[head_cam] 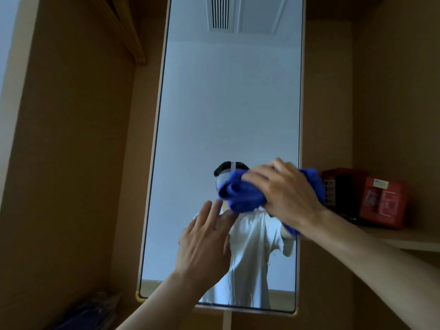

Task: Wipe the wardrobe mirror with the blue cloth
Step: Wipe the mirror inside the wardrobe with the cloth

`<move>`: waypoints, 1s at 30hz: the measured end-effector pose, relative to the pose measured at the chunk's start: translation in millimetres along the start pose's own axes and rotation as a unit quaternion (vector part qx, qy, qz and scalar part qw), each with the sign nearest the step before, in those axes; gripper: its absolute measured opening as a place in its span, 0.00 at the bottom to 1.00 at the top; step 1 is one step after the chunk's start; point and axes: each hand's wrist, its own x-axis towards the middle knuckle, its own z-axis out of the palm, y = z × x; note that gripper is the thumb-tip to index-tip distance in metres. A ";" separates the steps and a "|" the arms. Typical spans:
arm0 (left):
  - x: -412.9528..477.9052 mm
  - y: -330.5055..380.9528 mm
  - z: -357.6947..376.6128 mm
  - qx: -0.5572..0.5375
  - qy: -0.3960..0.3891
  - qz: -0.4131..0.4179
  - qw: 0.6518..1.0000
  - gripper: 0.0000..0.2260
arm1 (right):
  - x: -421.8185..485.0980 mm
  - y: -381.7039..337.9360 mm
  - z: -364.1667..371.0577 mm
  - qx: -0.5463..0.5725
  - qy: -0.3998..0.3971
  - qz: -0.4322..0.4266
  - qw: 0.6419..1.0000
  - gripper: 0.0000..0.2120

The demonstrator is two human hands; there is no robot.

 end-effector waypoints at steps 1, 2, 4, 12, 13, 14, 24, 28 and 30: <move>3.2 0.6 -2.4 -0.010 0.006 -0.011 1.000 0.26 | 13.8 6.8 -4.5 -0.001 0.011 0.022 1.000 0.26; 5.7 1.3 -3.9 -0.020 0.009 -0.021 1.000 0.25 | 29.2 13.3 -8.9 -0.004 0.025 0.048 0.999 0.26; 8.2 1.8 -4.7 -0.026 0.008 -0.029 0.999 0.24 | 59.0 22.6 -15.3 -0.013 0.053 0.097 0.994 0.25; 3.8 -0.7 -5.7 -0.035 0.004 -0.018 0.999 0.28 | 63.6 0.3 -5.9 0.001 0.033 0.096 0.995 0.22; 2.9 0.7 -5.1 -0.041 0.001 -0.021 0.999 0.28 | 53.0 -6.4 -3.0 0.012 0.018 0.078 0.997 0.23; 1.2 2.1 -4.3 -0.046 -0.004 -0.023 0.999 0.28 | 41.7 -14.4 0.4 0.022 0.002 0.059 0.998 0.24; -14.5 5.6 0.0 -0.049 -0.053 -0.026 0.997 0.32 | 27.0 -12.5 -0.4 -0.035 -0.028 -0.015 0.999 0.22; -12.2 5.1 -2.5 -0.031 -0.062 -0.022 0.997 0.30 | 77.4 15.1 -11.5 -0.047 0.042 0.101 0.993 0.25; -11.8 4.7 -1.9 -0.029 -0.073 -0.022 0.997 0.31 | 92.2 10.5 -8.6 -0.041 0.064 0.140 0.987 0.22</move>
